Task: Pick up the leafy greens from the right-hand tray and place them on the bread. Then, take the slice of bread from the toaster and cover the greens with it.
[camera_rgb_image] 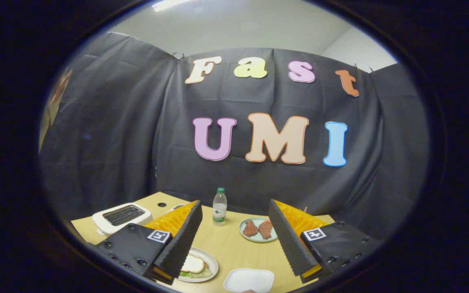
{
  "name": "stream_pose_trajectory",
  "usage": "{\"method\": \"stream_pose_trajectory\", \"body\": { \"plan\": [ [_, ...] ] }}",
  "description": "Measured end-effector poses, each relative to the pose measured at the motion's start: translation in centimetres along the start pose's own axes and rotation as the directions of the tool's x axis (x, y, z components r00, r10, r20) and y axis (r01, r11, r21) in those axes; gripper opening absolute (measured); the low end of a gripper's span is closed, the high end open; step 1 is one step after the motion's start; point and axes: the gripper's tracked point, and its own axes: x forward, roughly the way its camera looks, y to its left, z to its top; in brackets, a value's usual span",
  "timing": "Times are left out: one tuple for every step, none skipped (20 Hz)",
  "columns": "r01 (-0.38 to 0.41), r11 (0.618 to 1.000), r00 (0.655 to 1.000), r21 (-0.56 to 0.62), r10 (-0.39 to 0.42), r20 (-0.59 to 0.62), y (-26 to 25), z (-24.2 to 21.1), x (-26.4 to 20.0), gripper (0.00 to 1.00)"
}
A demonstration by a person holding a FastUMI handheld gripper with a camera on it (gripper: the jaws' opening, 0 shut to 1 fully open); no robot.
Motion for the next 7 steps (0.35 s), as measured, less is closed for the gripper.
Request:
{"method": "stream_pose_trajectory", "body": {
  "plan": [
    [0.002,1.000,1.000,0.002,-0.002,0.001,-0.02,-0.01,0.14,1.00],
    [0.006,1.000,1.000,0.002,-0.006,0.001,-0.14,-0.12,0.23,1.00],
    [0.008,1.000,1.000,0.007,-0.008,0.004,-0.19,-0.31,0.41,1.00],
    [0.009,1.000,1.000,0.013,-0.009,0.008,-0.23,-0.18,0.47,1.00],
    [0.005,1.000,1.000,0.017,-0.005,0.004,-0.16,-0.24,0.45,1.00],
    [0.008,1.000,1.000,0.016,-0.008,0.002,-0.24,-0.30,0.42,1.00],
    [0.013,1.000,1.000,0.014,-0.013,0.001,-0.62,-0.22,0.54,1.00]
  ]
}}
